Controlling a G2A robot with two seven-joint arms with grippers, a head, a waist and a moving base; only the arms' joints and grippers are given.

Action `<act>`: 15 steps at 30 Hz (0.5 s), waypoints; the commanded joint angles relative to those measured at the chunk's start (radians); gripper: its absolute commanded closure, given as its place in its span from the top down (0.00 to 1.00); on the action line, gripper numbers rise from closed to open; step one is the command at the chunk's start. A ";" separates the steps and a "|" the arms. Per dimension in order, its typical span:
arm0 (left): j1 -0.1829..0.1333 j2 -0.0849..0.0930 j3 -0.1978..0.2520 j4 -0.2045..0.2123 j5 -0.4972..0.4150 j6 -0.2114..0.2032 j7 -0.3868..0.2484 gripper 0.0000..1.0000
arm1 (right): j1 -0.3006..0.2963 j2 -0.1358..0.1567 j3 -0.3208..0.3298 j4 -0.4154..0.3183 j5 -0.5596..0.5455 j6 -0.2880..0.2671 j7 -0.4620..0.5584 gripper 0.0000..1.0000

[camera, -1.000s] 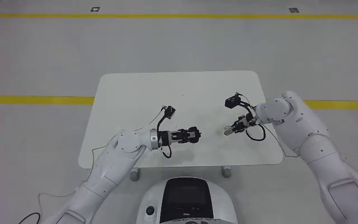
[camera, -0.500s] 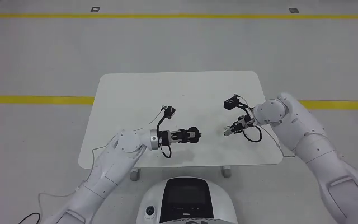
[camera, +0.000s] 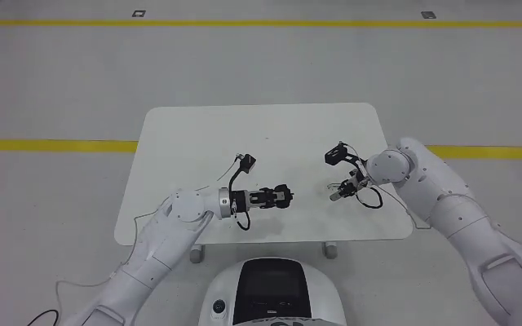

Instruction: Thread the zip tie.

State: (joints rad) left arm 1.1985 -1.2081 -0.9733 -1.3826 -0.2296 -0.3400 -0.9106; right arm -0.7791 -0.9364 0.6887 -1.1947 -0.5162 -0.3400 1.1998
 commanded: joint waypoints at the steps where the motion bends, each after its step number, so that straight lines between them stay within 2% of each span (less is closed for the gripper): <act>1: 0.000 0.000 0.000 0.000 0.000 0.000 0.000 0.00 | 0.000 0.000 0.000 0.000 -0.001 0.000 0.000 1.00; 7: 0.000 0.000 0.000 0.000 0.000 0.000 0.000 0.00 | -0.014 0.003 0.009 -0.014 -0.075 0.022 -0.062 1.00; 11: 0.000 0.000 0.000 0.000 0.000 0.000 0.000 0.00 | -0.022 0.006 0.018 -0.015 -0.105 0.005 -0.091 1.00; 12: 0.000 0.000 0.000 0.000 0.000 0.000 0.000 0.00 | -0.024 0.007 0.020 -0.011 -0.109 0.005 -0.096 0.91; 13: 0.000 0.000 0.000 0.000 0.000 0.000 0.000 0.00 | -0.027 0.007 0.025 -0.005 -0.115 0.012 -0.107 0.48; 14: 0.000 0.000 0.000 0.000 0.000 0.000 0.000 0.00 | -0.029 0.007 0.027 -0.004 -0.118 0.010 -0.112 0.40; 15: 0.000 0.000 0.000 0.000 0.000 0.000 0.000 0.00 | -0.030 0.007 0.029 -0.003 -0.119 0.007 -0.115 0.14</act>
State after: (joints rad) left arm 1.1985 -1.2081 -0.9733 -1.3826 -0.2296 -0.3400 -0.9106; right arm -0.8079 -0.9291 0.7154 -1.1985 -0.6341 -0.3307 1.0882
